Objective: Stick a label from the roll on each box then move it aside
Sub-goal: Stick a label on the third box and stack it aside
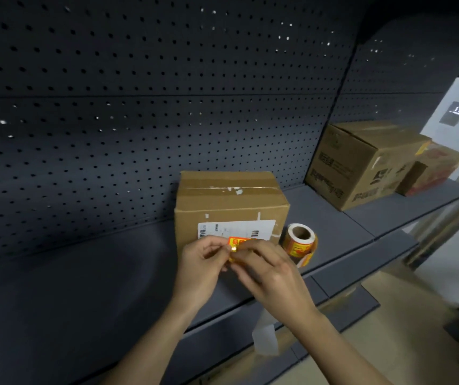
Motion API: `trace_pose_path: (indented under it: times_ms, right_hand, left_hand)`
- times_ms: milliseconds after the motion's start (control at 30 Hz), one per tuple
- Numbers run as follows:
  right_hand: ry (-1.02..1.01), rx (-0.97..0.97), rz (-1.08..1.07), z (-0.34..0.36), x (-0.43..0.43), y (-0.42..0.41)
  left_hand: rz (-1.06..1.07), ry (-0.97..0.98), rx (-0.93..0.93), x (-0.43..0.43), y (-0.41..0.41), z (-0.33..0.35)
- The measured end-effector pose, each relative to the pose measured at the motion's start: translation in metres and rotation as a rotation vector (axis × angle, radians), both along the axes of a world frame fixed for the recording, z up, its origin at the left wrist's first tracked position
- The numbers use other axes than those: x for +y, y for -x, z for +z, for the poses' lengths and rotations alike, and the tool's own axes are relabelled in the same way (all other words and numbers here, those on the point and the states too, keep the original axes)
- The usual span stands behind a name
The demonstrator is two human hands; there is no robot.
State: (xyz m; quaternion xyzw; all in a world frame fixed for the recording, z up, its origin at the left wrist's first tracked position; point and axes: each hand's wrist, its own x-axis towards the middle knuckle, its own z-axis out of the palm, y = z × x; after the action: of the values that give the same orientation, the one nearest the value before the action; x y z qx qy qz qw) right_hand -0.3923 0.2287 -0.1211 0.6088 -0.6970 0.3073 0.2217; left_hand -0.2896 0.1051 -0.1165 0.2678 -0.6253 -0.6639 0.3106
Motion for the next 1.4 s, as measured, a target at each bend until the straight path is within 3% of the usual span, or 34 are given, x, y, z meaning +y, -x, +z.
trace_pose_path:
  times_ms: [133,300,400,467,767,933,1033,1200,1400]
  right_hand:
    - [0.032,-0.206,-0.036,0.005,-0.003,-0.007]
    - [0.111,-0.75,-0.181,0.014,-0.015,-0.01]
    - [0.127,-1.037,-0.077,0.021,-0.024,-0.016]
    - [0.157,-1.115,-0.01,0.026,-0.027,-0.021]
    - [0.133,-1.206,0.096,0.033,-0.047,-0.028]
    - [0.131,-1.103,0.116,0.036,-0.052,-0.031]
    - [0.143,-1.058,0.091,0.034,-0.055,-0.029]
    - [0.115,-1.063,0.08,0.032,-0.061,-0.023]
    - [0.109,-1.056,0.075,0.03,-0.076,-0.022]
  left_hand:
    - [0.061,-0.002,0.009,-0.007,-0.014,0.002]
    - [0.107,0.019,0.012,-0.013,-0.027,0.009]
    - [0.124,0.053,0.019,-0.017,-0.032,0.013]
    - [0.137,0.058,0.034,-0.019,-0.035,0.015]
    - [0.161,0.116,0.047,-0.028,-0.046,0.016]
    - [0.259,0.577,-0.129,-0.038,-0.054,0.015]
    - [0.333,0.707,-0.142,-0.042,-0.056,0.018]
    - [0.374,0.721,-0.214,-0.056,-0.056,0.016]
    - [0.108,0.667,-0.207,-0.07,-0.045,0.026]
